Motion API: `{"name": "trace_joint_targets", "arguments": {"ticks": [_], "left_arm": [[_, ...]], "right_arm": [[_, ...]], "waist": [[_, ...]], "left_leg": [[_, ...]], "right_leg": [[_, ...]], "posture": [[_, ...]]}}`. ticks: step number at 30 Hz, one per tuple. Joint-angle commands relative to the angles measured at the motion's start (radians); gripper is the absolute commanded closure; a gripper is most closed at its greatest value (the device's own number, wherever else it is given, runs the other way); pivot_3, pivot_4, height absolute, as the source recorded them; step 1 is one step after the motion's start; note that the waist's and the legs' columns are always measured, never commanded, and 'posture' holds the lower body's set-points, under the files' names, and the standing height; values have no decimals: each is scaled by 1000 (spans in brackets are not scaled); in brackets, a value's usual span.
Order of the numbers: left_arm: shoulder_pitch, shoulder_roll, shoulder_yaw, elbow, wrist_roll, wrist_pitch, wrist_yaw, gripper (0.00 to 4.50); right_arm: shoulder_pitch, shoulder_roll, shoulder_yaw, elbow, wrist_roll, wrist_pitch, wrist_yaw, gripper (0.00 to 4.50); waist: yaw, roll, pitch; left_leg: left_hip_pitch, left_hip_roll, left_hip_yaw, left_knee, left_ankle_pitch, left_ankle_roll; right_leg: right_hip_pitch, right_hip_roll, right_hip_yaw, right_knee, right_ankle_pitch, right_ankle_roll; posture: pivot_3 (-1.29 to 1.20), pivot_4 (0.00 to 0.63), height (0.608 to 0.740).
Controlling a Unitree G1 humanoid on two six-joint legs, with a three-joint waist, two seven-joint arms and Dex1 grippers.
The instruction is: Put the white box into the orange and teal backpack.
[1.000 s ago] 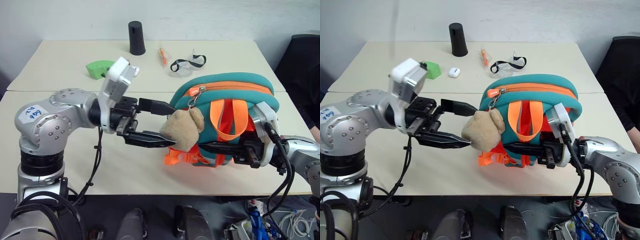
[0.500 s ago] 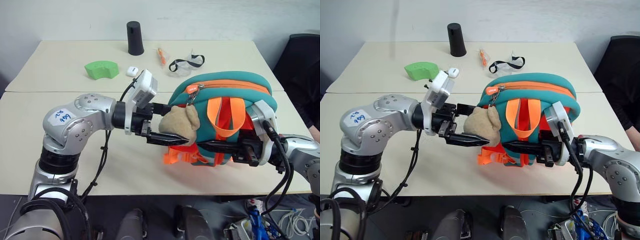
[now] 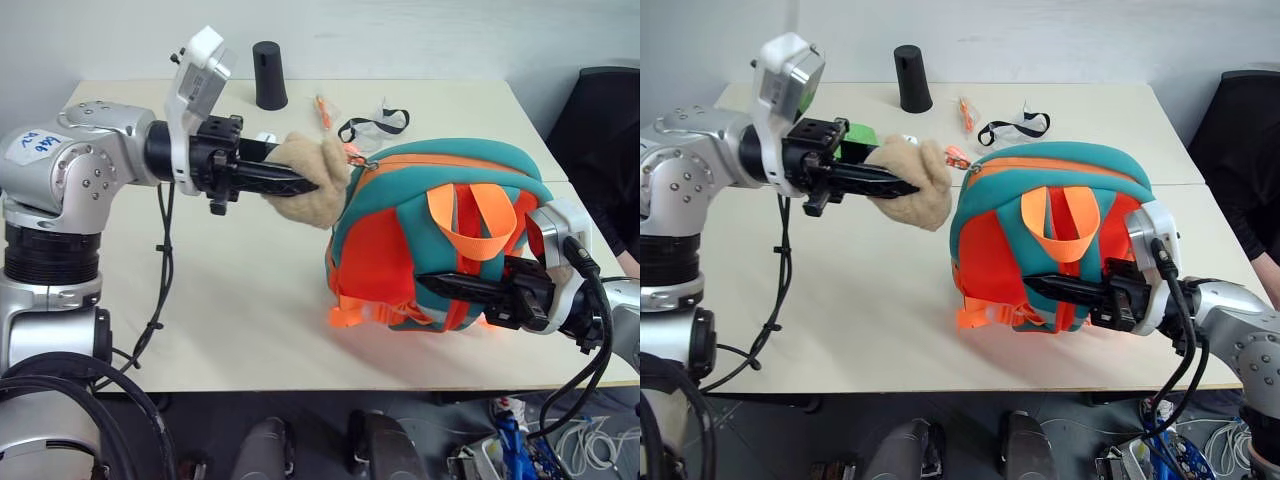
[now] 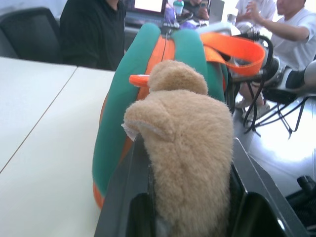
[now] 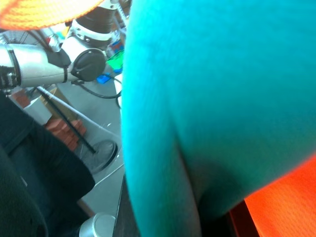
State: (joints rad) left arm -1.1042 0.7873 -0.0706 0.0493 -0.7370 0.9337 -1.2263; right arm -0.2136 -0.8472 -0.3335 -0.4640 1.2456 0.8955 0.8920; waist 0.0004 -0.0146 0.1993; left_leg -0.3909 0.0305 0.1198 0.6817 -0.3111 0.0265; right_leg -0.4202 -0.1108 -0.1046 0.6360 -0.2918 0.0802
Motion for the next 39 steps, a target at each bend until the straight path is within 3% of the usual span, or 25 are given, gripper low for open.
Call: {"name": "trace_joint_targets", "arguments": {"ticks": [1, 4, 11, 20, 26, 31, 37, 39], "left_arm": [[72, 111, -48, -62, 72, -86, -145, 3293], [214, 177, -119, -122, 188, -222, -186, 3293], [374, 200, -166, -149, 324, -353, -175, 3293], [454, -53, -220, -90, 430, -388, 43, 3293], [453, -111, -246, 41, 549, -482, 117, 3293], [387, -165, -217, 168, 563, -514, 158, 3293], [354, -161, -199, 208, 564, -535, 131, 3293], [366, -130, -173, 179, 526, -504, 87, 2705]], "right_arm": [[22, 21, -63, -8, 43, -22, -30, 4500], [33, 30, -67, -8, 39, -29, -45, 4500], [42, 42, -68, 0, 33, -34, -64, 4500], [18, 54, -28, 11, 10, -48, -47, 4500], [31, 35, -20, -80, 41, -39, 14, 4500], [49, 19, 4, -196, 48, -47, 35, 4500], [43, 10, 83, -173, -154, -107, 6, 4500], [40, 1, 82, -135, -165, -80, -28, 3866]], "waist": [[-1, 0, 0], [-5, 1, 0], [1, 0, 0], [6, -1, 0], [3, 0, 0], [8, -1, 0], [14, -1, 0], [11, -1, 0]], "left_leg": [[0, 0, 0, 0, 0, 0], [3, 0, 2, -3, 0, -1], [1, 0, 0, -1, -2, 1], [0, 0, 0, 0, -2, 2], [1, 1, 0, 0, -2, 2], [5, 1, -4, 0, -4, 5], [4, 1, -4, 0, -3, 3], [4, 1, -4, 0, -3, 3]], "right_leg": [[0, 0, 0, 0, 0, 0], [0, 0, 1, 0, 0, -1], [0, -3, 2, 0, 0, -1], [0, -3, 2, -1, 0, 0], [0, -3, 1, 0, 0, 0], [7, -5, 0, -2, 0, 0], [7, -5, -1, -4, 1, 1], [7, -5, -1, -4, 1, 1]], "posture": [[0, 150, 740], [0, 150, 740], [0, 150, 740], [0, 150, 740], [0, 150, 740], [0, 150, 740], [0, 150, 740], [0, 150, 740]]}}
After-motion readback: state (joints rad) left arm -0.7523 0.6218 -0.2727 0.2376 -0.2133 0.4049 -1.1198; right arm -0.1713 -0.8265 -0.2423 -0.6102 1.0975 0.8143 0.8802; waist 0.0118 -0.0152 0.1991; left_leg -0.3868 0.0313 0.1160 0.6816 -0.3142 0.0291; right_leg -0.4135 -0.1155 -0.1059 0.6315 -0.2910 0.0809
